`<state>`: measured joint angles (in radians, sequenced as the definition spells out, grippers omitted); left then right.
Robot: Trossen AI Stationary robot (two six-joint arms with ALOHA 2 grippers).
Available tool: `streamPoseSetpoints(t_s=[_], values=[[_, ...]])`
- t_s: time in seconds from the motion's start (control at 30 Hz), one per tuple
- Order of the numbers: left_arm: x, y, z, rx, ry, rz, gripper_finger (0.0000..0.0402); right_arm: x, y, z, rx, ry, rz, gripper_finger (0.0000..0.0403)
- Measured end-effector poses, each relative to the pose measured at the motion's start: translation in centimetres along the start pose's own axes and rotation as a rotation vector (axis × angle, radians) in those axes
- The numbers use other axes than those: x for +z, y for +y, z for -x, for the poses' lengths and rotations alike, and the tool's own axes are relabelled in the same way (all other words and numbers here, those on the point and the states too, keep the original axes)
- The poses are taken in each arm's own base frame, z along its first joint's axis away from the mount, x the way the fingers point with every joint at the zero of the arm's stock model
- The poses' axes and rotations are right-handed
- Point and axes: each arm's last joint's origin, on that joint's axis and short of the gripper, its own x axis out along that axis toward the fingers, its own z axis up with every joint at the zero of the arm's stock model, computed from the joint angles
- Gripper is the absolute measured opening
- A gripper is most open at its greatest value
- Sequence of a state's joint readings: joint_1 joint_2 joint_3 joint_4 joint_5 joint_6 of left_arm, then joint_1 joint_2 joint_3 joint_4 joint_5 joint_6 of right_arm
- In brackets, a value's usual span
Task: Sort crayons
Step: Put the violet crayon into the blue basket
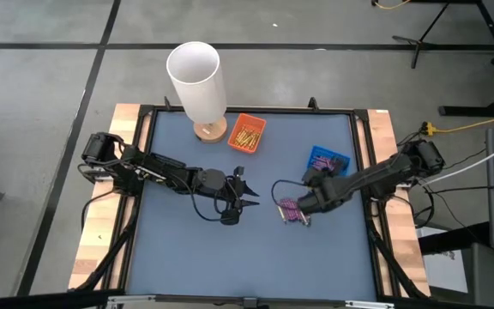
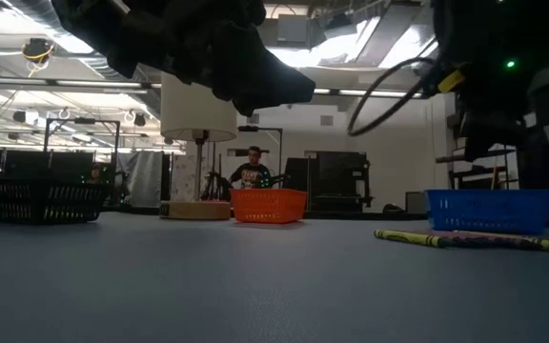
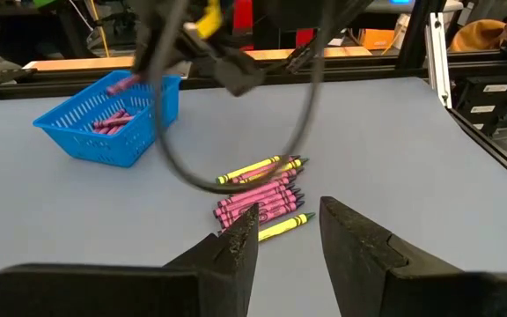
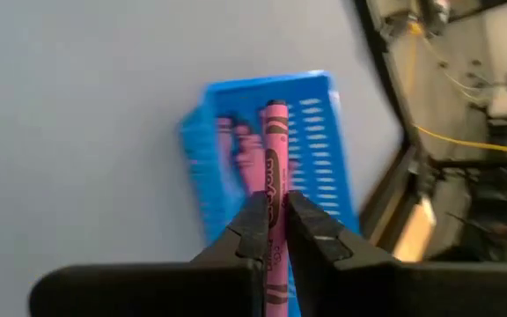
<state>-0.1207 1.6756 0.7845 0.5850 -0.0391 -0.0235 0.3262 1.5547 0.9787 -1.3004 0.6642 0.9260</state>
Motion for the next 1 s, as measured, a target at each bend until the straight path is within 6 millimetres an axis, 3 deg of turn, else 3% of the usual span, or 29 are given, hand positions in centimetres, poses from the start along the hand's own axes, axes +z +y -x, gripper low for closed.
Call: streamPoseSetpoints(t_s=[0.57,1.0], values=[[0.0,0.0,0.0,0.0,0.0,0.0,0.0107,1.9,-2.8,-2.7,-0.07,0.128,0.11,0.0026],[0.0,0.0,0.0,0.0,0.0,0.0,0.0107,2.1,-3.0,-3.0,-0.055,0.158,0.092,0.0026]])
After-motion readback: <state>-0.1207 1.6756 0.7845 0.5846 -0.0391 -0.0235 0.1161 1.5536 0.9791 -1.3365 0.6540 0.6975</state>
